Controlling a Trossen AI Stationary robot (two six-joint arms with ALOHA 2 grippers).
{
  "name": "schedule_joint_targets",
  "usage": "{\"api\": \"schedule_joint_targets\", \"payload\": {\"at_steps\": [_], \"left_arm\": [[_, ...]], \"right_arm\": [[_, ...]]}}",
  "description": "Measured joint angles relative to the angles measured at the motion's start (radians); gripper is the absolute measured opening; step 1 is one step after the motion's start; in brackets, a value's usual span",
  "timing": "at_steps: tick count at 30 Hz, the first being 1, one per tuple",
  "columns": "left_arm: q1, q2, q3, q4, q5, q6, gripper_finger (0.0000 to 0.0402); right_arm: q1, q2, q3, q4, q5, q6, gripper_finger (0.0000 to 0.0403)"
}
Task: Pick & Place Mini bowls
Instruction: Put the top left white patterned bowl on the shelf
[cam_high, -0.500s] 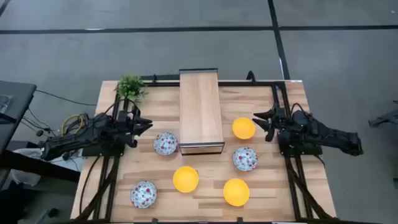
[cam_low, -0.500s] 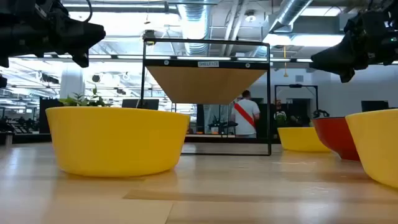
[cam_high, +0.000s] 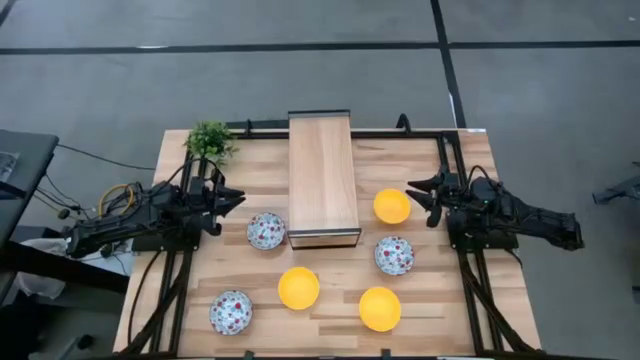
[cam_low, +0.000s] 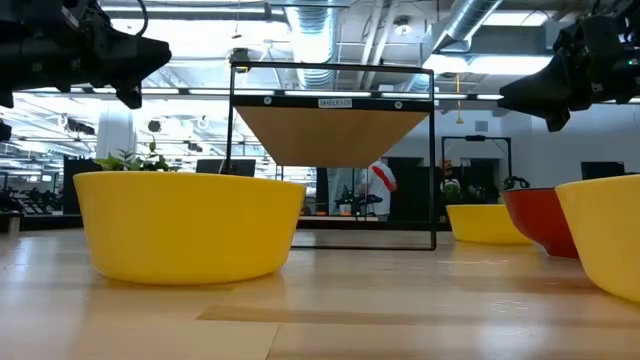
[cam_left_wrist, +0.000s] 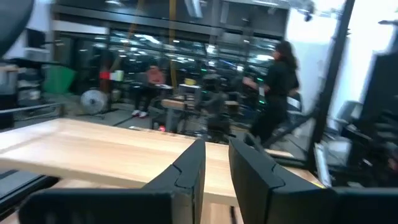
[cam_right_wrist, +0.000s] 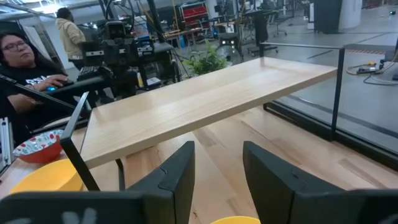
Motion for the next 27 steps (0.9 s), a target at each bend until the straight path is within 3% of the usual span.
{"api": "schedule_joint_targets", "payload": {"at_steps": [4, 14, 23, 27], "left_arm": [[0.0, 0.003, 0.0, 0.0, -0.09, -0.08, 0.0061], [0.0, 0.078, 0.005, 0.005, -0.096, -0.229, 0.0019], [0.0, 0.264, 0.162, -0.012, -0.096, -0.142, 0.0006], [0.0, 0.389, 0.251, -0.123, -0.096, -0.136, 0.0006]], "right_arm": [[0.0, 0.0, 0.0, 0.0, 0.0, 0.0, 0.0124], [0.0, 0.0, 0.0, 0.0, 0.0, 0.0, 0.0124], [0.0, 0.0, 0.0, 0.0, 0.0, 0.0, 0.0124], [0.0, 0.0, 0.0, -0.001, 0.0, 0.0, 0.0124]]}}
